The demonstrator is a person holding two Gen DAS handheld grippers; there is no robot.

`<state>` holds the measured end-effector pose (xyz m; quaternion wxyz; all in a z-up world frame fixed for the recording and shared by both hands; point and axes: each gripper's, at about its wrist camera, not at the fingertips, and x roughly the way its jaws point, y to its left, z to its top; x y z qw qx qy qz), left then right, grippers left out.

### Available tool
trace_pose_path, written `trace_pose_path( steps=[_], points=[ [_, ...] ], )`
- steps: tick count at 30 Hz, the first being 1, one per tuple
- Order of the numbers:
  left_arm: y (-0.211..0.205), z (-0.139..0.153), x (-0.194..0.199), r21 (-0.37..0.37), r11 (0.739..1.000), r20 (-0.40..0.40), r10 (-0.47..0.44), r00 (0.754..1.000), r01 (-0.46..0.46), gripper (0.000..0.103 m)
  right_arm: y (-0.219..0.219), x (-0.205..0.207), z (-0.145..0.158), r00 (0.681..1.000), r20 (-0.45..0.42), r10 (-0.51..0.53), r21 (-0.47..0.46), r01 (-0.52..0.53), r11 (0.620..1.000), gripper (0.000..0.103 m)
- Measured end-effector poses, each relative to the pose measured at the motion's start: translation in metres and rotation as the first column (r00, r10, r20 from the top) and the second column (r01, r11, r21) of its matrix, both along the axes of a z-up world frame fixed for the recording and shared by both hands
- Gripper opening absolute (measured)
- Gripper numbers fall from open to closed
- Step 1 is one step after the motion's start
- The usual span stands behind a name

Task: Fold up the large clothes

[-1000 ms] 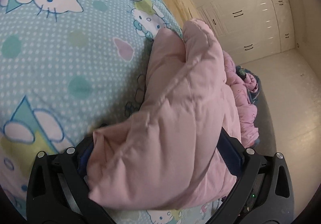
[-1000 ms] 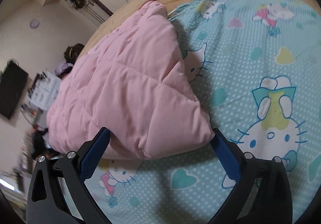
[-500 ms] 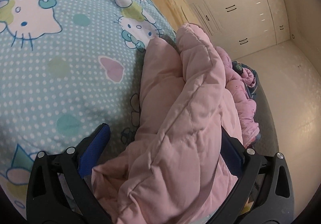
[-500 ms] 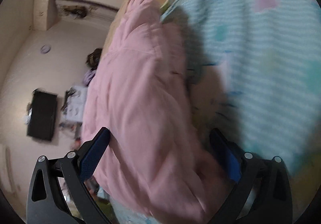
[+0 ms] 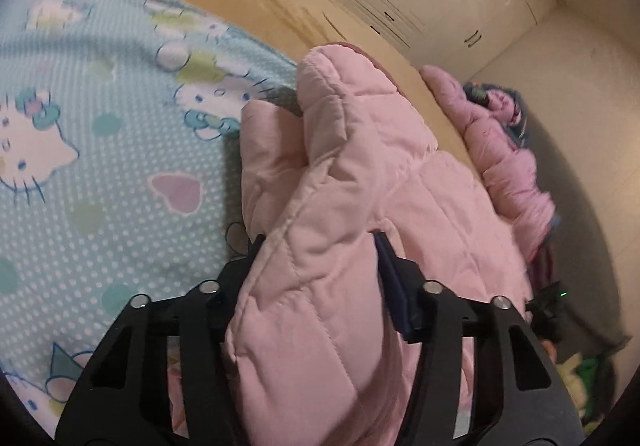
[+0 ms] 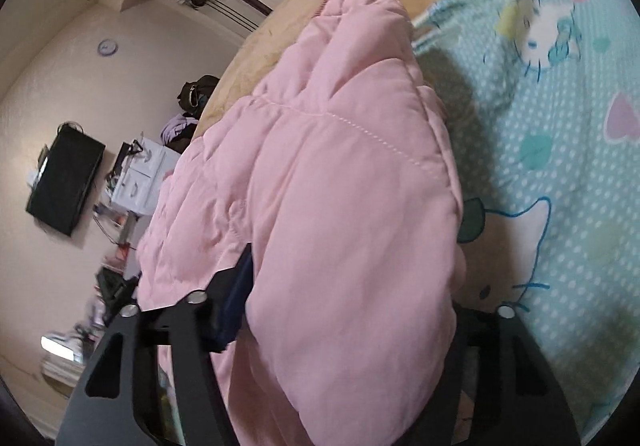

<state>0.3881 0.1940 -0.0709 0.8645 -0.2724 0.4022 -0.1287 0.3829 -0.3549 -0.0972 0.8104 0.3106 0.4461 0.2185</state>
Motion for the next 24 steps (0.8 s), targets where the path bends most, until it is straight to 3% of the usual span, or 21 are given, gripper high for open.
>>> trace_pose_path(
  steps=[7, 17, 20, 24],
  points=[
    [-0.016, 0.010, -0.006, 0.104, 0.995, 0.022, -0.001, 1.000, -0.001, 0.034, 0.018, -0.003, 0.005, 0.999, 0.043, -0.020, -0.056, 0.023, 0.998, 0.050],
    [-0.015, 0.020, -0.024, 0.121, 0.993, 0.067, -0.008, 0.998, 0.000, 0.029, 0.016, -0.005, 0.006, 0.995, 0.089, -0.036, -0.011, 0.037, 0.999, 0.041],
    [-0.020, 0.030, -0.033, 0.125, 0.992, 0.091, -0.022, 0.996, 0.010, 0.028, 0.009, -0.013, 0.018, 0.995, 0.098, -0.027, 0.041, 0.024, 0.999, 0.038],
    [-0.021, 0.044, -0.054, 0.113, 0.993, 0.117, -0.029, 0.993, 0.016, 0.027, 0.017, -0.037, 0.049, 0.987, 0.157, 0.025, 0.037, -0.031, 0.999, 0.037]
  ],
)
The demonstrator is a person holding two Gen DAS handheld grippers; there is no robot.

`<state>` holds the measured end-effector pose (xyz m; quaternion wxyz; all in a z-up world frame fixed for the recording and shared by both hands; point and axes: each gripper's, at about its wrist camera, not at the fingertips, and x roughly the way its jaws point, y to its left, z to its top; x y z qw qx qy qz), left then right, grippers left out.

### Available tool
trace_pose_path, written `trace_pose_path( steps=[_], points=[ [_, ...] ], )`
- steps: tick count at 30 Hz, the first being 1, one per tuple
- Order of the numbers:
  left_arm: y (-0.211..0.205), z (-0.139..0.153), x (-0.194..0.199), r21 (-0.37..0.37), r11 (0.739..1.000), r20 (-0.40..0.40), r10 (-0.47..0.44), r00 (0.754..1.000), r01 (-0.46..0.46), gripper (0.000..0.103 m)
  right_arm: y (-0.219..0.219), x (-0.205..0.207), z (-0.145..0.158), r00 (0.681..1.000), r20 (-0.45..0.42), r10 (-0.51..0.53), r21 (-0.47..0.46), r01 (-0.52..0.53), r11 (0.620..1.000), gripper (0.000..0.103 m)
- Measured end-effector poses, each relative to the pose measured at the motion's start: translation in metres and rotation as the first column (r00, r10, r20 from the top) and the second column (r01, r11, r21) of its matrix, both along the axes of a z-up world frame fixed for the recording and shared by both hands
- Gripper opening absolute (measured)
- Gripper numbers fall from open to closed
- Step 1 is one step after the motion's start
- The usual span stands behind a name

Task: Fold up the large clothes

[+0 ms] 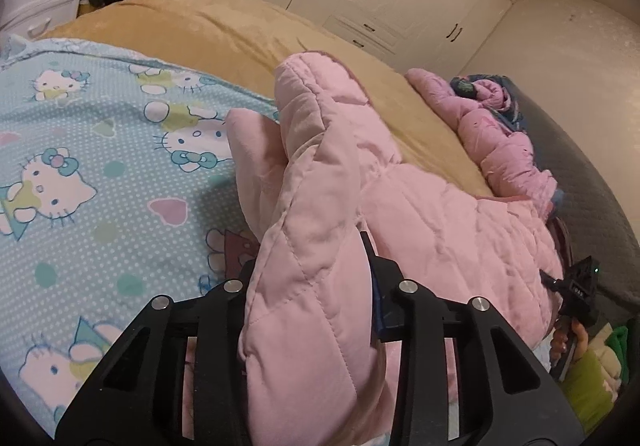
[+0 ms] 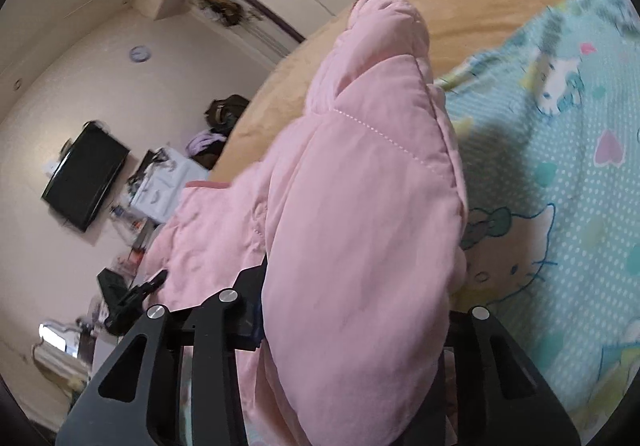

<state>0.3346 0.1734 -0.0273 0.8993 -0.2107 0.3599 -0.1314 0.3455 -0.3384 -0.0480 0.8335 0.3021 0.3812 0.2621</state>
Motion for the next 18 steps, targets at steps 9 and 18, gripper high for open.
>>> trace_pose_path(
  steps=[9, 18],
  points=[
    [-0.009, 0.029, -0.056, 0.043, 0.999, 0.060, 0.013, 0.998, -0.015, 0.027, 0.006, -0.051, 0.020, 0.998, 0.026, 0.051, -0.013, -0.050, 0.999, 0.037],
    [-0.009, 0.023, -0.099, 0.095, 0.995, 0.065, 0.018, 0.998, -0.024, 0.027, -0.006, -0.081, 0.002, 0.999, -0.019, 0.048, 0.026, -0.047, 0.999, 0.037]
  ],
)
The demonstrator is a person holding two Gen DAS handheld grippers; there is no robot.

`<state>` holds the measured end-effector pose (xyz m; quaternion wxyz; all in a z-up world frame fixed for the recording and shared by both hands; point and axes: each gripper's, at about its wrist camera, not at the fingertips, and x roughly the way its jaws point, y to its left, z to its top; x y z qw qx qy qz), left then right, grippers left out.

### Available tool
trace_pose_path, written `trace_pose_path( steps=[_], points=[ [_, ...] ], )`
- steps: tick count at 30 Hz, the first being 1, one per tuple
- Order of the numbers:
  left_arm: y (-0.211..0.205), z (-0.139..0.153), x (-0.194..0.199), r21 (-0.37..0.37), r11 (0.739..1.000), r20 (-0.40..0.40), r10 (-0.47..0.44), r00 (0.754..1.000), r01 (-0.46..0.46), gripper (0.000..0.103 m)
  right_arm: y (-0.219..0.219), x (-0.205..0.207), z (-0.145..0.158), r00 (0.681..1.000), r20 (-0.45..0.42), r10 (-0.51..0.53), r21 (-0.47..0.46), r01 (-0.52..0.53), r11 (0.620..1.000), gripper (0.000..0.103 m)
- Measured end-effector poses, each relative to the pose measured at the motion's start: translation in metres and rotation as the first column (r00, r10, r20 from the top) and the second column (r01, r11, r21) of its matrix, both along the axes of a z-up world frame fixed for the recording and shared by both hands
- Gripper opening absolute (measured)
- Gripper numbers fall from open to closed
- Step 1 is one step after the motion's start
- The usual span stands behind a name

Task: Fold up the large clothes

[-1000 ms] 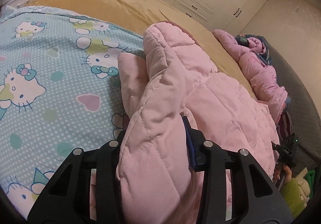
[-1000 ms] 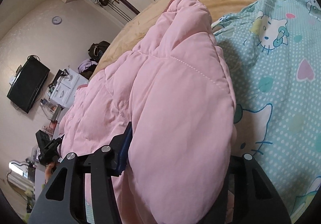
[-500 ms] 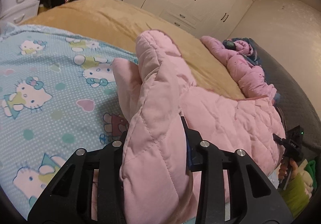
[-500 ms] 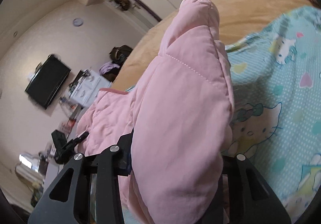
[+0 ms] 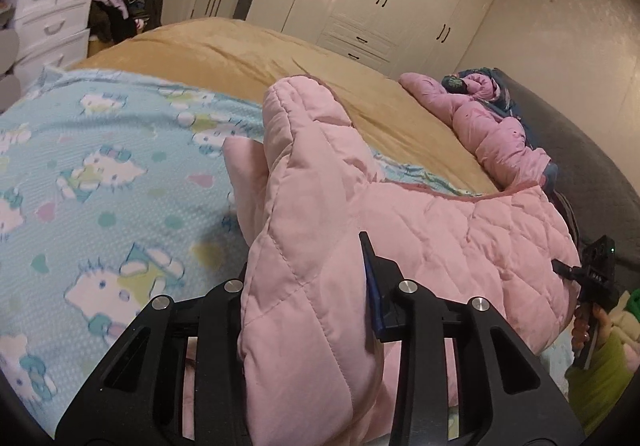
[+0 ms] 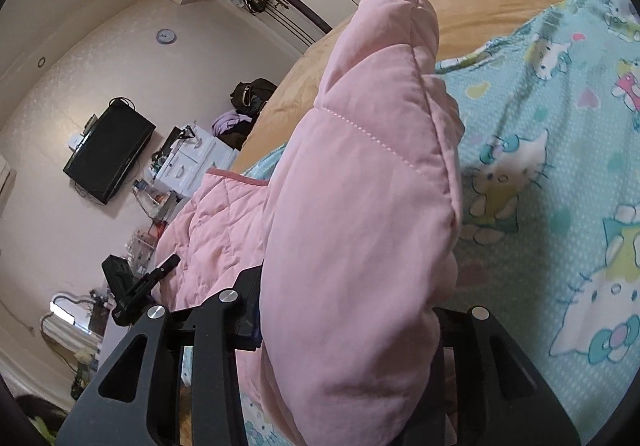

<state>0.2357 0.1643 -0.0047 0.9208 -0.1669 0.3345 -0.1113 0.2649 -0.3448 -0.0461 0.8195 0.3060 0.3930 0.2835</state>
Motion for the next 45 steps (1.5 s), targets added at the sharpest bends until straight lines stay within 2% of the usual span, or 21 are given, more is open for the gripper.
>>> trace_pose_path(
  steps=[3, 6, 9, 13, 14, 17, 19, 23, 25, 29, 31, 34, 35, 42, 45],
  points=[
    [0.006, -0.011, -0.001, 0.000, 1.000, -0.029, 0.021, 0.999, -0.021, 0.027, -0.002, -0.003, -0.006, 1.000, -0.024, -0.020, 0.007, 0.020, 1.000, 0.037],
    [0.007, -0.018, -0.001, 0.040, 0.999, -0.051, 0.038, 0.998, -0.036, 0.027, -0.002, -0.002, -0.015, 0.996, -0.070, -0.057, -0.050, 0.054, 0.997, 0.039],
    [0.004, -0.020, -0.002, 0.070, 0.997, -0.057, 0.045, 0.997, -0.041, 0.027, -0.002, 0.002, -0.029, 0.987, -0.128, -0.102, -0.120, 0.086, 0.989, 0.046],
    [0.006, -0.025, 0.000, 0.080, 0.996, -0.072, 0.054, 0.996, -0.048, 0.029, -0.001, 0.004, -0.044, 0.970, -0.172, -0.172, -0.207, 0.135, 0.969, 0.062],
    [0.006, -0.026, 0.000, 0.083, 0.995, -0.077, 0.055, 0.995, -0.049, 0.029, 0.001, 0.002, -0.046, 0.966, -0.175, -0.191, -0.229, 0.149, 0.962, 0.073],
    [0.005, -0.030, 0.002, 0.104, 0.993, -0.094, 0.062, 0.994, -0.052, 0.035, 0.009, 0.002, -0.044, 0.952, -0.183, -0.246, -0.295, 0.186, 0.937, 0.092],
    [0.005, -0.031, 0.002, 0.115, 0.992, -0.098, 0.071, 0.993, -0.059, 0.047, 0.010, 0.001, -0.044, 0.945, -0.185, -0.271, -0.319, 0.203, 0.926, 0.098],
    [0.004, -0.032, 0.002, 0.163, 0.983, -0.101, 0.107, 0.989, -0.089, 0.064, 0.015, 0.000, -0.042, 0.941, -0.180, -0.285, -0.337, 0.213, 0.917, 0.099],
    [0.002, -0.030, 0.001, 0.212, 0.971, -0.096, 0.134, 0.986, -0.112, 0.082, 0.014, 0.001, -0.039, 0.940, -0.173, -0.295, -0.352, 0.220, 0.910, 0.099],
    [-0.003, -0.023, -0.003, 0.299, 0.945, -0.067, 0.162, 0.984, -0.136, 0.094, 0.013, -0.005, -0.021, 0.940, -0.115, -0.322, -0.417, 0.249, 0.874, 0.099],
    [-0.007, -0.018, -0.006, 0.350, 0.923, -0.040, 0.188, 0.981, -0.163, 0.094, 0.010, -0.010, -0.008, 0.931, -0.055, -0.361, -0.453, 0.299, 0.840, 0.099],
    [-0.012, -0.006, -0.014, 0.420, 0.883, 0.021, 0.221, 0.975, -0.209, 0.094, 0.007, -0.020, 0.009, 0.922, 0.035, -0.385, -0.469, 0.355, 0.808, 0.099],
    [-0.013, -0.001, -0.017, 0.429, 0.877, 0.037, 0.220, 0.975, -0.215, 0.094, 0.007, -0.023, 0.014, 0.922, 0.055, -0.383, -0.470, 0.362, 0.805, 0.099],
    [-0.026, 0.026, -0.041, 0.408, 0.889, 0.086, 0.189, 0.978, -0.208, 0.094, 0.017, -0.058, 0.056, 0.916, 0.207, -0.342, -0.451, 0.400, 0.798, 0.099],
    [-0.034, 0.030, -0.050, 0.396, 0.898, 0.089, 0.169, 0.982, -0.191, 0.094, 0.026, -0.073, 0.072, 0.913, 0.256, -0.318, -0.431, 0.403, 0.807, 0.099]
  ],
)
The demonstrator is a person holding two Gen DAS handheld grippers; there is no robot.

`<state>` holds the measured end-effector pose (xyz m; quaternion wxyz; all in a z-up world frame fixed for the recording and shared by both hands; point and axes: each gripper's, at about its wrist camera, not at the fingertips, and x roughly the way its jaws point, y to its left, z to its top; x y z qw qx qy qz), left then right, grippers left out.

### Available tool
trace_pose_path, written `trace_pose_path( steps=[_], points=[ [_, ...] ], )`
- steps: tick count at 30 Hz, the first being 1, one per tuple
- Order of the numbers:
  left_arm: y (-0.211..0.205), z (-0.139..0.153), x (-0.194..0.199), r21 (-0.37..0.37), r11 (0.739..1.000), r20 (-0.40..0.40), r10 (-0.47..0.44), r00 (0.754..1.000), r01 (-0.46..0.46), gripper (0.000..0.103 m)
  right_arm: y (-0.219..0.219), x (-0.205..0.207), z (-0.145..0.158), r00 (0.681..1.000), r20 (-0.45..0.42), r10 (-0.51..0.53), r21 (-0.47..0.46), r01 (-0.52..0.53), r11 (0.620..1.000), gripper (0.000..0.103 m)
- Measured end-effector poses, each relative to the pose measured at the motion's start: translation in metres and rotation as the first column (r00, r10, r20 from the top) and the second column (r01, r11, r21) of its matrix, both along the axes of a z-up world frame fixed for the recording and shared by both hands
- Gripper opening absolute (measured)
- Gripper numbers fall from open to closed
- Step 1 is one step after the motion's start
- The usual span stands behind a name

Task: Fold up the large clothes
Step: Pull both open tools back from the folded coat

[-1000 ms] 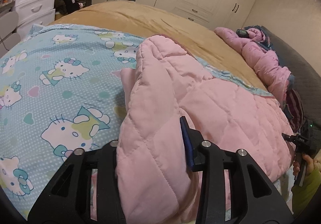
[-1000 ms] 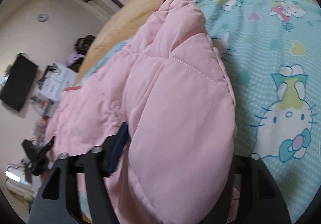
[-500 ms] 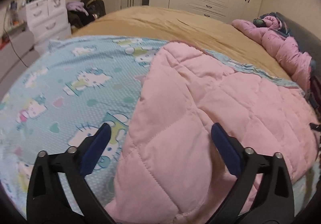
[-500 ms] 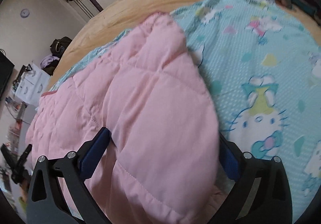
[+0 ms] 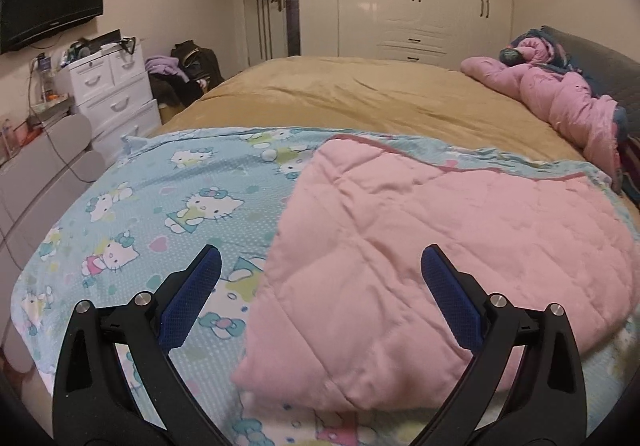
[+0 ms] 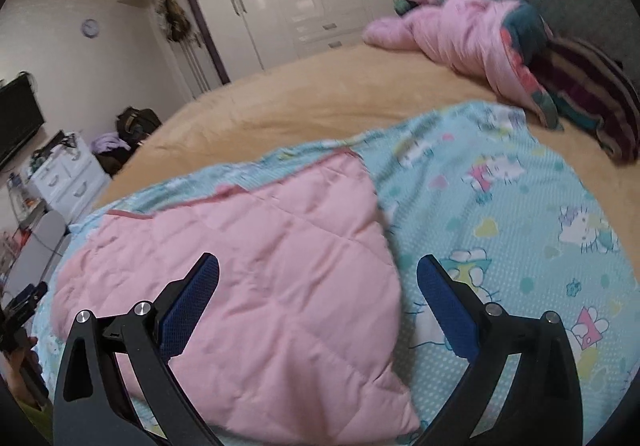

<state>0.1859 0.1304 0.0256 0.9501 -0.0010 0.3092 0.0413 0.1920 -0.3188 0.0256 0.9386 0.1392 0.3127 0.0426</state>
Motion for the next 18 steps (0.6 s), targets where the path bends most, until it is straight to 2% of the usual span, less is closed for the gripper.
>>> trace_pose_path(
  steps=[6, 11, 18],
  points=[
    [-0.021, 0.010, -0.033, -0.032, 0.999, 0.035, -0.042, 0.999, 0.043, 0.094, 0.020, -0.033, 0.021, 0.996, 0.069, 0.051, 0.006, -0.052, 0.999, 0.099],
    [-0.039, 0.017, -0.071, -0.056, 0.994, 0.083, -0.084, 0.993, 0.089, 0.094, 0.046, -0.071, 0.032, 0.988, 0.118, 0.099, -0.066, -0.092, 0.994, 0.099],
    [-0.064, 0.018, -0.116, -0.070, 0.990, 0.114, -0.117, 0.986, 0.126, 0.094, 0.090, -0.121, 0.018, 0.977, 0.130, 0.167, -0.167, -0.144, 0.975, 0.099]
  ],
)
